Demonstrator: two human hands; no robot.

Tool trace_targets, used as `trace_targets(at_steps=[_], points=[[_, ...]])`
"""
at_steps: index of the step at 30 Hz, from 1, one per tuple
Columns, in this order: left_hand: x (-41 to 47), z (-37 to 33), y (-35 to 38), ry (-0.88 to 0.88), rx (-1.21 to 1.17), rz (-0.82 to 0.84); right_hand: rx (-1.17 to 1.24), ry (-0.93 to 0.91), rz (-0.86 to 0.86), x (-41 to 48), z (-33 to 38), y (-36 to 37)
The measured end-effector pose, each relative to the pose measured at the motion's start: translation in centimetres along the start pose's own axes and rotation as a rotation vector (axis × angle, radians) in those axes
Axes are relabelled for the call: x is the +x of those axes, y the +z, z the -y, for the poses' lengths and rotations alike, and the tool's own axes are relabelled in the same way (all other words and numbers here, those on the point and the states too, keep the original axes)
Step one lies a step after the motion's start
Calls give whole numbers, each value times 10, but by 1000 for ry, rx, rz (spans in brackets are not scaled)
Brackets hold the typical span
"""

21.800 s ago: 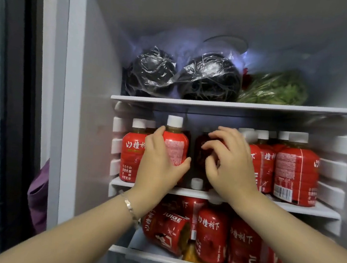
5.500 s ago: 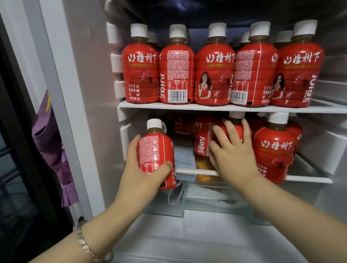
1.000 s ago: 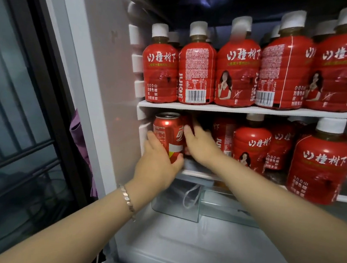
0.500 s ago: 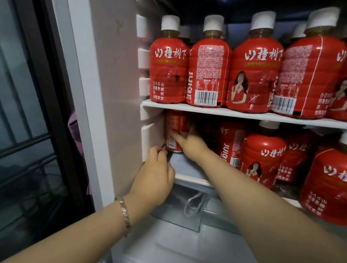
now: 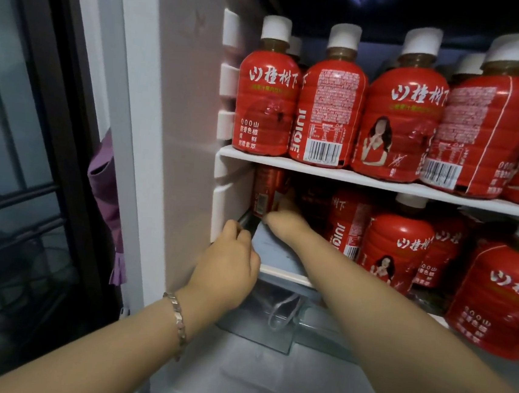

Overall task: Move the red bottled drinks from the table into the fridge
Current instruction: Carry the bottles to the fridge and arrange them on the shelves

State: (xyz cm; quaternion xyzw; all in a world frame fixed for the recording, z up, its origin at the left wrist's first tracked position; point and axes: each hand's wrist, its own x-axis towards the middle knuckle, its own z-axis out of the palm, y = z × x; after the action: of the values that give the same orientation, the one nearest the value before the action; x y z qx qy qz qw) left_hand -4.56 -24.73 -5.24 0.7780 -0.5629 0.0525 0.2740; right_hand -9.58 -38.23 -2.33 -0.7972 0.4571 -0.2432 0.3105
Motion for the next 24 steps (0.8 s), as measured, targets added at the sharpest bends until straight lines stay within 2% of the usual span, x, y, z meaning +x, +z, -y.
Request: trace_targets(at_steps=[3, 9, 13, 16, 19, 21, 24], points=[[0, 0, 0, -4, -28, -7, -89, -14, -24, 2, 2, 3], [0, 1, 0, -8, -91, -18, -247, -51, -194, 2, -1, 4], [1, 1, 0, -3, -81, -15, -207, -54, -166, 1, 2, 3], [3, 1, -1, -8, -94, -13, -277, -33, -78, -12, 6, -5], [3, 0, -4, 2, -61, 18, -225, -95, -81, -47, 7, -20], [1, -4, -6, -7, -91, 5, -183, -199, -221, -79, 1, -29], [0, -24, -5, 73, -261, -83, -173, -477, -702, -123, -20, -43]])
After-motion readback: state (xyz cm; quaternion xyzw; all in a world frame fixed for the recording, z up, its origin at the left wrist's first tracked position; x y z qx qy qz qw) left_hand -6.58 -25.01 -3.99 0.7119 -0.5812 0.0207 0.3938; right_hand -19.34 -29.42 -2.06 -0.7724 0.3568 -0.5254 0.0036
